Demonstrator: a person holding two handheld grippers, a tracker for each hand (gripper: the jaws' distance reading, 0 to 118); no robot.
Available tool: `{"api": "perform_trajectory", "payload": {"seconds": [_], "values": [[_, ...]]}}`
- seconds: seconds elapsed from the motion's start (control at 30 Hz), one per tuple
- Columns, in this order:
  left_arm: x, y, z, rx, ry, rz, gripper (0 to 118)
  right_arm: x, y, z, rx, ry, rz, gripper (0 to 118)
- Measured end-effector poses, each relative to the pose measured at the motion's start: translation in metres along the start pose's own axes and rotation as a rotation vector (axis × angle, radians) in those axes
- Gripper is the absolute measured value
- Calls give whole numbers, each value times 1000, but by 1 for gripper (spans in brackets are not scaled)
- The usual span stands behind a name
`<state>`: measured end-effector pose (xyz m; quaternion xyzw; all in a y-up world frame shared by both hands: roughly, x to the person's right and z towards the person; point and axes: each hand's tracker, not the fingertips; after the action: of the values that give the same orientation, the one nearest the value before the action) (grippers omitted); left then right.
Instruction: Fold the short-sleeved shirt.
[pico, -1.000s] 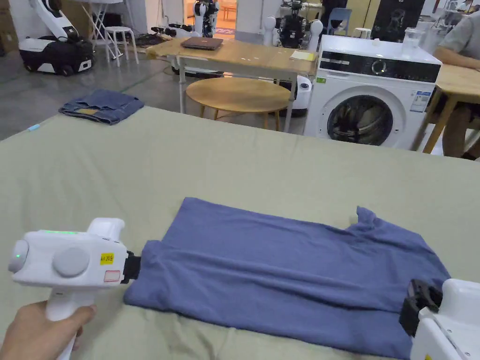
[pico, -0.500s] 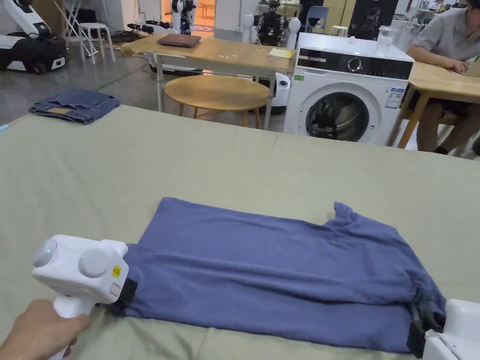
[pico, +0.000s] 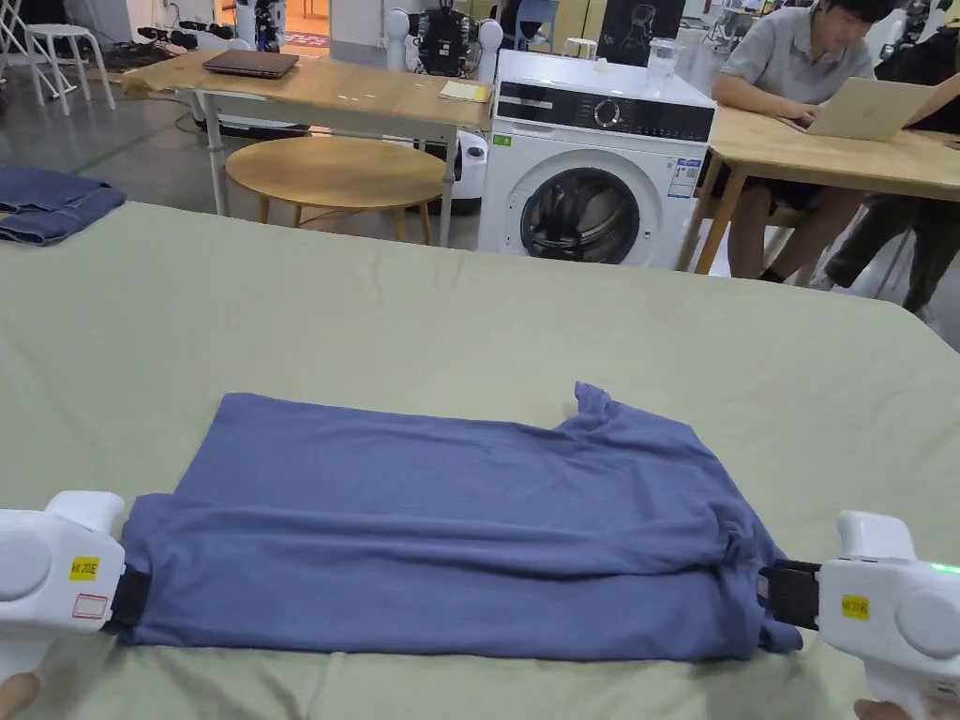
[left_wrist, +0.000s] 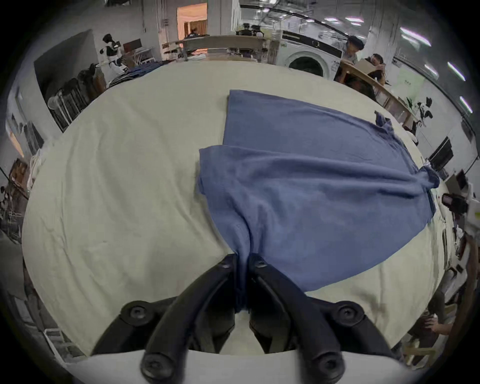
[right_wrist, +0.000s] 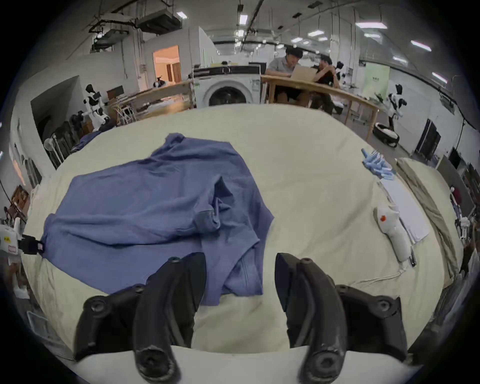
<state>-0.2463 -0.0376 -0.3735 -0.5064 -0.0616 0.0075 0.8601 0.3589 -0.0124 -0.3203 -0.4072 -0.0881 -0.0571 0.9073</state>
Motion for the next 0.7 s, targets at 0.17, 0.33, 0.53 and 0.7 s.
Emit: {"api": "perform_trajectory", "payload": {"seconds": [0.17, 0.33, 0.53, 0.7], "values": [[1, 0, 0, -5, 2, -5, 2, -13, -12, -29, -148, 3, 53, 57], [0, -2, -1, -10, -1, -2, 2, -12, -28, -41, -150, 6, 56, 42], [1, -3, 2, 7, 1, -4, 2, -10, -29, -33, -138, 61, 52, 4], [-1, 0, 24, 84, -18, 12, 2, -11, -22, 5, -51, 58, 55, 3]]}}
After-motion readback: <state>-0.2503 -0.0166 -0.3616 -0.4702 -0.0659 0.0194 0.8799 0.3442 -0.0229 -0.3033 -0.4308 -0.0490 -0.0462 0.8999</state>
